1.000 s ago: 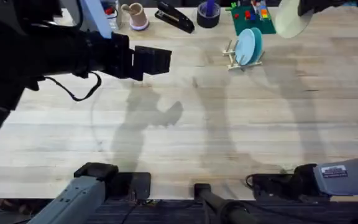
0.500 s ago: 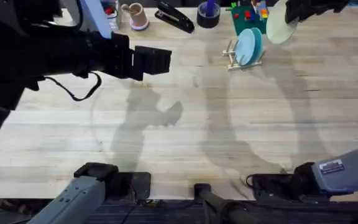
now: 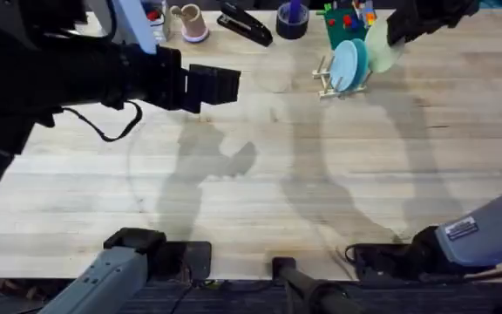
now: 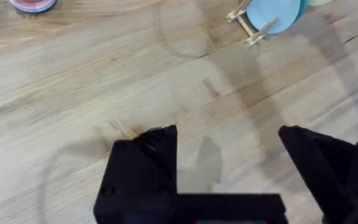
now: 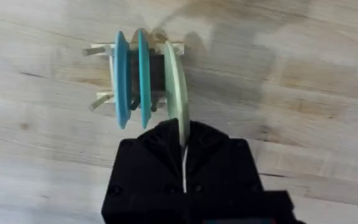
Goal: Pick up the plates from the table one by one and place each into a slot on the dish rack.
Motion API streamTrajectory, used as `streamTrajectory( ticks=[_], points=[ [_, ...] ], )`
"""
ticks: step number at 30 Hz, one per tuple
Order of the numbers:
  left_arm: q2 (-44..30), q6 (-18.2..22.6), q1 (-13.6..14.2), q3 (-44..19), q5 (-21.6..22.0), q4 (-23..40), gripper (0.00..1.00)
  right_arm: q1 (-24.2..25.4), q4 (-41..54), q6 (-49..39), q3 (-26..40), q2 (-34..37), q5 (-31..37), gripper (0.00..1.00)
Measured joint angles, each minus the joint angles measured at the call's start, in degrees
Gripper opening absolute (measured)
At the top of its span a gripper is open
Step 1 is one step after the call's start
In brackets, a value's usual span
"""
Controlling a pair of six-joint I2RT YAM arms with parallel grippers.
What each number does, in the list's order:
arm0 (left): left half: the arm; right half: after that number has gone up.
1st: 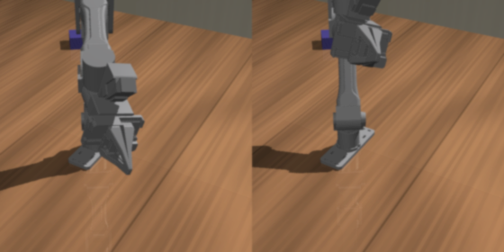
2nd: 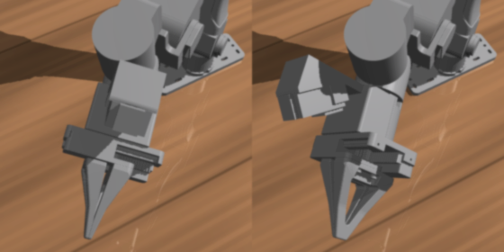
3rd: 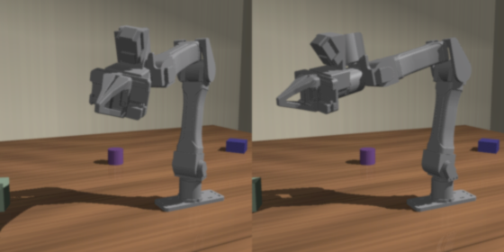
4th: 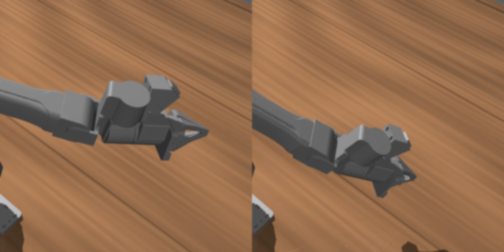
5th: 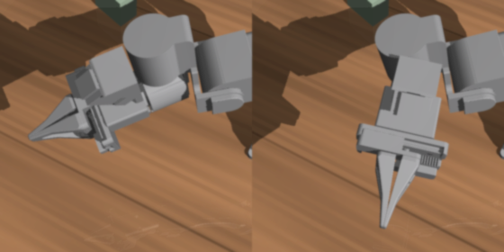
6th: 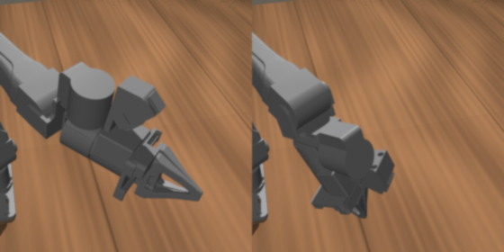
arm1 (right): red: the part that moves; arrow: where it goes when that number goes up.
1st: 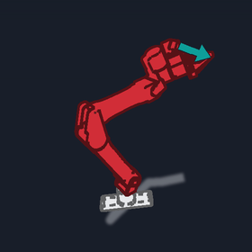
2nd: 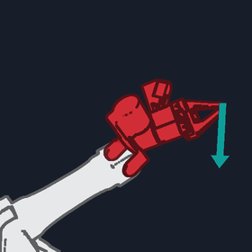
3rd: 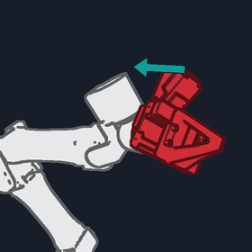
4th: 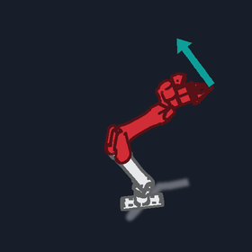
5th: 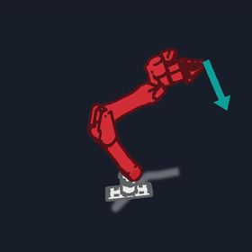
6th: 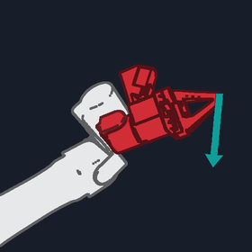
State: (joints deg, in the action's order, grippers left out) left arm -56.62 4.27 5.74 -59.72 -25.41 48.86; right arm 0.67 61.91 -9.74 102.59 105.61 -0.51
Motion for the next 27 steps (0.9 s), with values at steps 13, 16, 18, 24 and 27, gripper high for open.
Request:
streamTrajectory(
  ticks=[13,16,18,24,27],
  points=[
    [0.00,0.00,0.00,0.00,0.00,0.00,0.995,0.00,-0.39,-0.19,0.00,2.99,-0.83,0.029],
    [0.00,0.00,0.00,0.00,0.00,0.00,0.995,0.00,-0.42,-0.19,0.02,3.48,-0.83,0.029],
    [0.00,0.00,0.00,0.00,0.00,0.00,0.995,0.00,-0.52,-0.18,0.00,4.00,-0.84,0.029],
    [0.00,0.00,0.00,0.00,0.29,0.00,0.995,0.00,-0.67,-0.20,0.00,4.66,-0.83,0.029],
    [0.00,0.00,0.00,0.00,1.08,0.00,0.995,0.00,-0.68,-0.17,0.00,4.67,-0.83,0.029]
  ],
)
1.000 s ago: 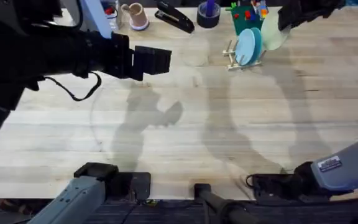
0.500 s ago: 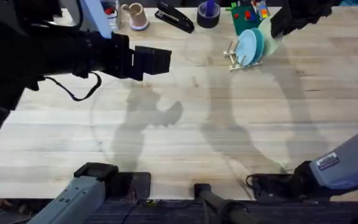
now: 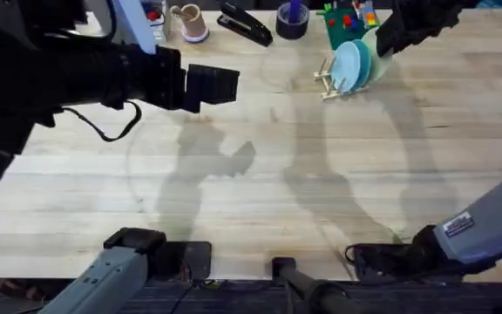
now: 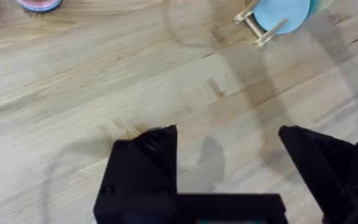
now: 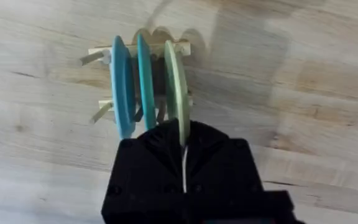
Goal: Pick up the plates from the table one by one and place each into a slot on the dish rack.
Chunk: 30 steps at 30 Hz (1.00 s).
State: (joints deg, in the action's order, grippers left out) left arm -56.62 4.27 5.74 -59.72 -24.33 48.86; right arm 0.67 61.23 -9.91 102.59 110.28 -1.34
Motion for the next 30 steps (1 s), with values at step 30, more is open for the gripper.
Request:
streamTrajectory(
  ticks=[30],
  points=[
    [0.00,0.00,0.00,0.00,0.41,0.00,0.995,0.00,2.24,-0.22,1.85,0.00,0.00,0.216]
  ],
)
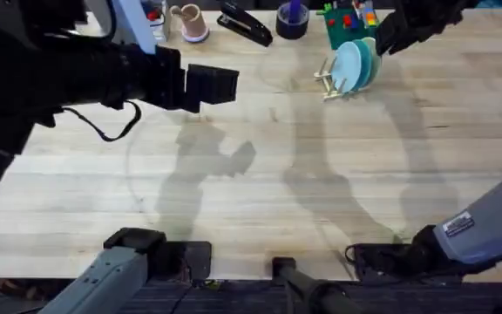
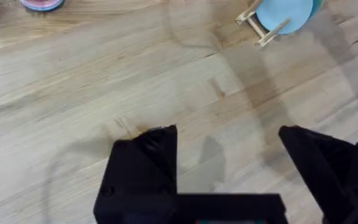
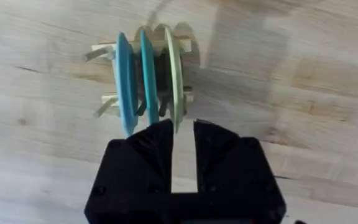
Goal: Pick up the plates from the table one by one and place each into a slot on the dish rack.
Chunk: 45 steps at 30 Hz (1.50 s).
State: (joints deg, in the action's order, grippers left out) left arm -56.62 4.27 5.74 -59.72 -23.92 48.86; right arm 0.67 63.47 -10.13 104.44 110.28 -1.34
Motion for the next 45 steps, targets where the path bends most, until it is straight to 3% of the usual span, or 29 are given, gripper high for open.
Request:
streamTrajectory(
  ticks=[6,12,16,18,19,28,39,45],
  points=[
    [0.00,0.00,0.00,0.00,0.00,0.00,0.995,0.00,6.06,0.00,6.41,-0.01,0.00,0.235],
    [0.00,0.00,0.00,0.00,0.00,0.00,0.995,-0.48,8.90,0.06,8.25,-0.98,0.02,0.364],
    [0.00,0.00,0.00,0.00,0.00,0.00,0.995,-1.60,10.50,0.13,8.25,-3.52,0.00,0.648],
    [0.00,0.00,0.00,0.00,0.00,0.00,0.995,-2.16,11.30,-0.07,8.25,-4.99,0.00,0.925],
    [0.00,0.00,0.00,0.00,0.00,0.02,0.995,-2.50,11.46,-0.19,8.25,-5.76,0.00,0.978],
    [0.00,0.00,0.00,0.00,0.00,0.04,0.995,-3.54,11.51,-0.17,6.12,-12.88,0.00,0.993],
    [0.00,0.00,0.00,0.00,0.02,2.18,0.995,-5.88,5.93,1.70,-14.84,-34.50,0.00,0.994],
    [0.00,0.00,0.00,0.00,0.17,3.45,0.995,-8.49,8.05,3.32,-20.82,-39.30,0.00,0.994]
  ],
)
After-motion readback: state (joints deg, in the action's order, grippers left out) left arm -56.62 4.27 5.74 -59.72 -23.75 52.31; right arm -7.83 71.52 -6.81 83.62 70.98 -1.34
